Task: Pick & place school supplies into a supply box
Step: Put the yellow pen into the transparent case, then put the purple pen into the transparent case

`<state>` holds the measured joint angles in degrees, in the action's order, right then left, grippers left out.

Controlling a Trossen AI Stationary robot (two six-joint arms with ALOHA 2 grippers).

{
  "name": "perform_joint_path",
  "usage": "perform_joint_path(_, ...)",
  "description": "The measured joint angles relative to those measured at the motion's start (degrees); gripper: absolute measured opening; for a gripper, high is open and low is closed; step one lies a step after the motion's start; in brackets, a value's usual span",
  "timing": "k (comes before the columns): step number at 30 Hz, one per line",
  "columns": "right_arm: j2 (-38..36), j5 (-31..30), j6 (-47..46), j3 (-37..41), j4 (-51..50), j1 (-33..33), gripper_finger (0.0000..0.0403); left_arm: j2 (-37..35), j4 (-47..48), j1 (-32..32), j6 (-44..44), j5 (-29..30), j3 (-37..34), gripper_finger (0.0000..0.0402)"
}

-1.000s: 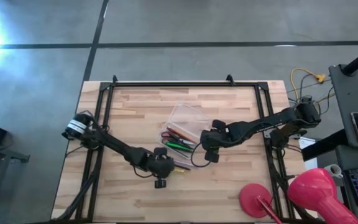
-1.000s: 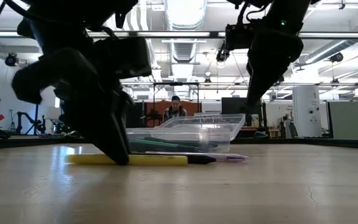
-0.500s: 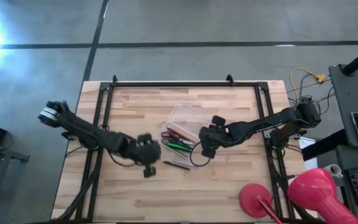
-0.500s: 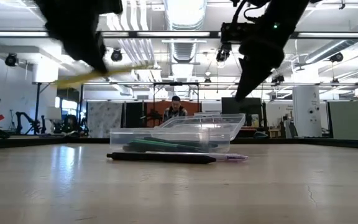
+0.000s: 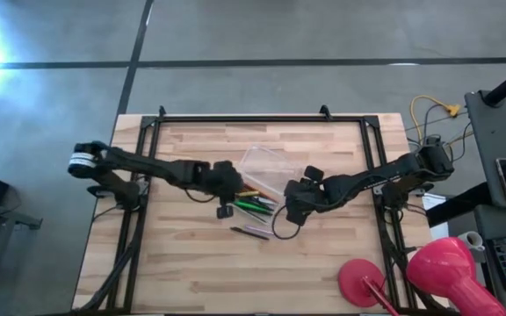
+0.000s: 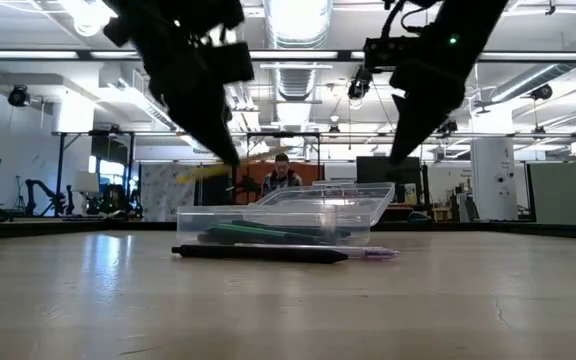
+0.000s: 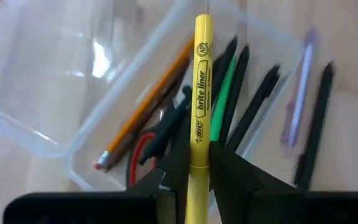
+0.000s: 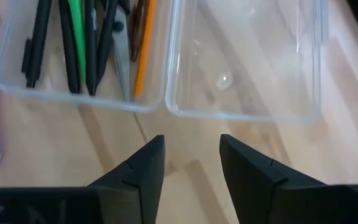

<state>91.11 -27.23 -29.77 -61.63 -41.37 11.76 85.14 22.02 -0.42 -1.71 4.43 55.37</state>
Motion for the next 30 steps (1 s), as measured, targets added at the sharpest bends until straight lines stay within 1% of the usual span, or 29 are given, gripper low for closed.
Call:
perform_joint_path(3,0.00,0.03,-3.18,0.04,-2.30,1.58,0.0144,2.89,-0.35,0.10,0.13,-0.28,0.08,0.0057)
perform_joint_path(6,0.00,0.18,-3.84,0.07,-2.55,3.72,0.0145,4.28,-0.49,0.08,0.15,0.27,0.39,0.0066)
perform_joint_path(9,0.08,1.03,-3.36,0.08,-1.97,5.93,0.0148,3.88,-1.89,0.08,0.15,0.38,2.34,0.0076)
perform_joint_path(11,0.17,3.19,-3.22,0.18,-0.70,6.97,0.0148,2.87,0.05,0.08,0.13,0.39,4.37,0.0080)
perform_joint_path(13,0.20,6.84,-2.66,0.62,1.59,7.78,0.0146,1.75,3.01,-0.31,-0.99,0.48,7.11,0.0081)
perform_joint_path(16,0.20,12.04,0.53,2.30,7.40,8.98,0.0142,0.25,8.33,-1.80,-4.35,0.43,11.19,0.0081)
perform_joint_path(20,0.24,12.94,4.62,5.85,14.62,10.24,0.0137,-0.43,11.79,-5.40,-7.29,0.43,13.95,0.0082)
perform_joint_path(23,0.24,12.98,4.35,8.21,18.50,10.40,0.0138,-0.43,11.66,-8.62,-8.96,0.41,13.46,0.0082)
perform_joint_path(27,0.76,15.31,3.60,8.96,23.01,10.39,0.0146,-0.41,11.48,-12.48,-13.80,0.66,10.42,0.0082)
perform_joint_path(30,2.83,15.75,4.01,8.63,26.74,10.52,0.0153,-0.55,11.17,-15.07,-16.58,3.30,7.87,0.0082)
